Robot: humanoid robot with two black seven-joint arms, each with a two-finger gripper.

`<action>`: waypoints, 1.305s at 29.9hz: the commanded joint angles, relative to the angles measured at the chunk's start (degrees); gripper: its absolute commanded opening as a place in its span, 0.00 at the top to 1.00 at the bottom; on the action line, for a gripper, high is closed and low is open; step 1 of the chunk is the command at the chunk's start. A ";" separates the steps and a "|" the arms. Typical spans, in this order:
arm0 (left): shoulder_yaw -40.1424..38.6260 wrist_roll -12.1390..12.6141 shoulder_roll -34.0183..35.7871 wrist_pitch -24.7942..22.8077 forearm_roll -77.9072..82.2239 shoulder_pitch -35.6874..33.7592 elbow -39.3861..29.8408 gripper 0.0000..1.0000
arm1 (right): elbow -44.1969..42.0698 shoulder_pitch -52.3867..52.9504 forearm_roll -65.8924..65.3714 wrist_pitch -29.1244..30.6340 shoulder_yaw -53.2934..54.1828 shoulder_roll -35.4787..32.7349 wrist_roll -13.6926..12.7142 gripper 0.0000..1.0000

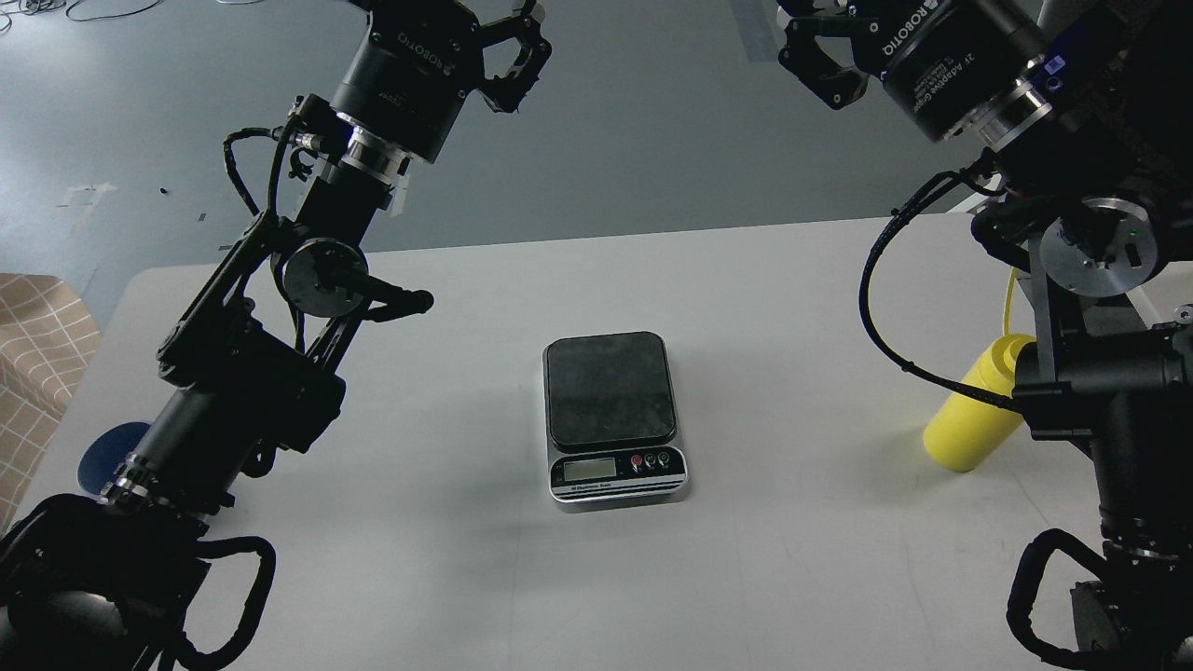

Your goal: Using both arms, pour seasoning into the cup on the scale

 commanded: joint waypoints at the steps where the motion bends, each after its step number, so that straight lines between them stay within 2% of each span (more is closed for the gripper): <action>1: -0.07 -0.18 -0.28 0.00 0.00 0.43 -0.32 0.02 | -0.09 0.01 -0.15 -0.03 -0.17 0.00 -0.01 0.00; 5: 0.20 0.08 -0.28 0.00 0.08 0.26 -0.32 0.02 | -0.09 0.10 -0.15 -0.03 -0.17 0.00 -0.01 0.00; 12: -0.16 -0.88 -0.28 0.00 0.00 -0.01 -0.59 0.02 | -0.09 -0.34 -0.15 -0.03 -0.43 0.00 -0.01 0.00; 16: -0.16 -0.36 -0.28 0.00 0.00 0.25 -0.50 0.02 | -0.09 -0.60 -0.15 -0.03 -0.43 0.00 -0.01 0.00; 39: -0.33 -0.80 0.86 0.00 0.17 1.57 -0.06 0.02 | 0.09 -0.60 0.11 -0.03 -0.17 0.00 -0.01 0.00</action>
